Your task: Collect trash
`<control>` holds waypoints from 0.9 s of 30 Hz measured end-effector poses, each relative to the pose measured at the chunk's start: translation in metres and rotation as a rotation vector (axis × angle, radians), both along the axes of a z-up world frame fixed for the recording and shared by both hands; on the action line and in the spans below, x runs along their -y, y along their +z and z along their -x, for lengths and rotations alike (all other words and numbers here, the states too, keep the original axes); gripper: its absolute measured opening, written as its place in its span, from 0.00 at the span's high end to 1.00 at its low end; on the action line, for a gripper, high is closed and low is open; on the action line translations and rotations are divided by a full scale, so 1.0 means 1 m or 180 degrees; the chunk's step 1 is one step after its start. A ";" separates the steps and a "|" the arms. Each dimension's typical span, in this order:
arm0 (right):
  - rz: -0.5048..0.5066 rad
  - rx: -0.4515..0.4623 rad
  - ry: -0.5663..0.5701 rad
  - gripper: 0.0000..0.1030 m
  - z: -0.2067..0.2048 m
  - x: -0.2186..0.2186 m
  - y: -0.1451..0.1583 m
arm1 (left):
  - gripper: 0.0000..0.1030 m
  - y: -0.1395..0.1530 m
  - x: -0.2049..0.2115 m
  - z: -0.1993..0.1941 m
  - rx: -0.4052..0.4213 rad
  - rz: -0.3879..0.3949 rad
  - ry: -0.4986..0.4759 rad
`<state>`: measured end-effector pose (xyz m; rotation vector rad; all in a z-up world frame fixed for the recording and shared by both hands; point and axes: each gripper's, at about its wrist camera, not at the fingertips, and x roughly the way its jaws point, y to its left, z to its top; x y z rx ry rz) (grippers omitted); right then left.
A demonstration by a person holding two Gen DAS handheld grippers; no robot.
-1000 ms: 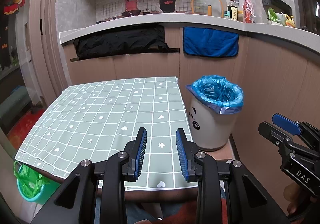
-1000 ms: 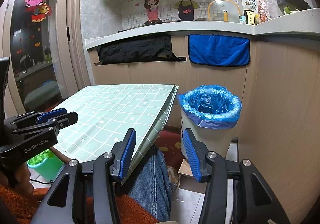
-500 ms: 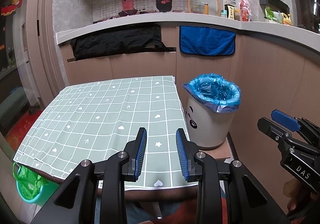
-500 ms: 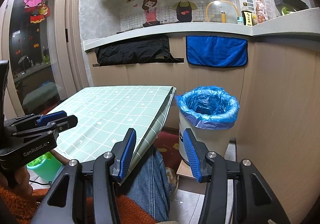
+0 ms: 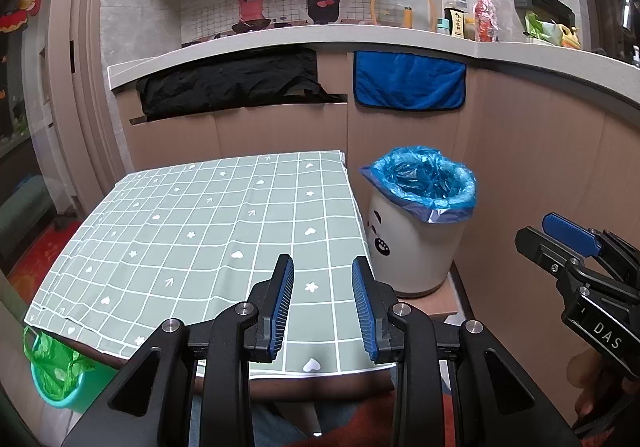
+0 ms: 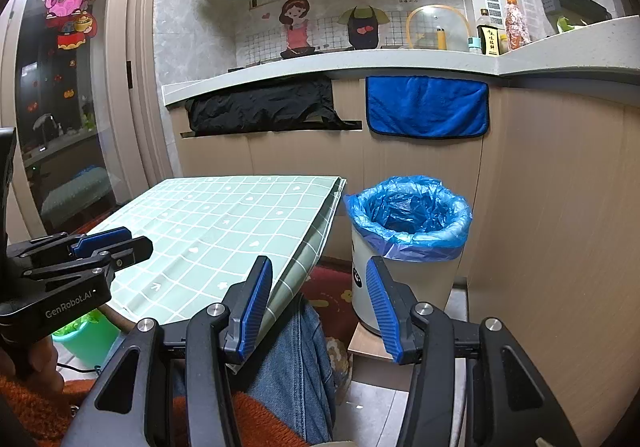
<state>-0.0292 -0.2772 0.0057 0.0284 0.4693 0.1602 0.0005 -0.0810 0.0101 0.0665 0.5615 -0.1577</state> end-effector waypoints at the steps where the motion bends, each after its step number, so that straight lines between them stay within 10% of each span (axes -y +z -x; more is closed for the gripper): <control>1: -0.0003 -0.0003 -0.0002 0.55 0.000 0.000 0.000 | 0.69 0.000 -0.001 -0.001 -0.0001 0.0000 -0.0008; 27: -0.0005 -0.0003 -0.0051 0.55 0.002 0.002 0.002 | 0.69 -0.003 -0.001 -0.007 -0.0086 0.0032 -0.0106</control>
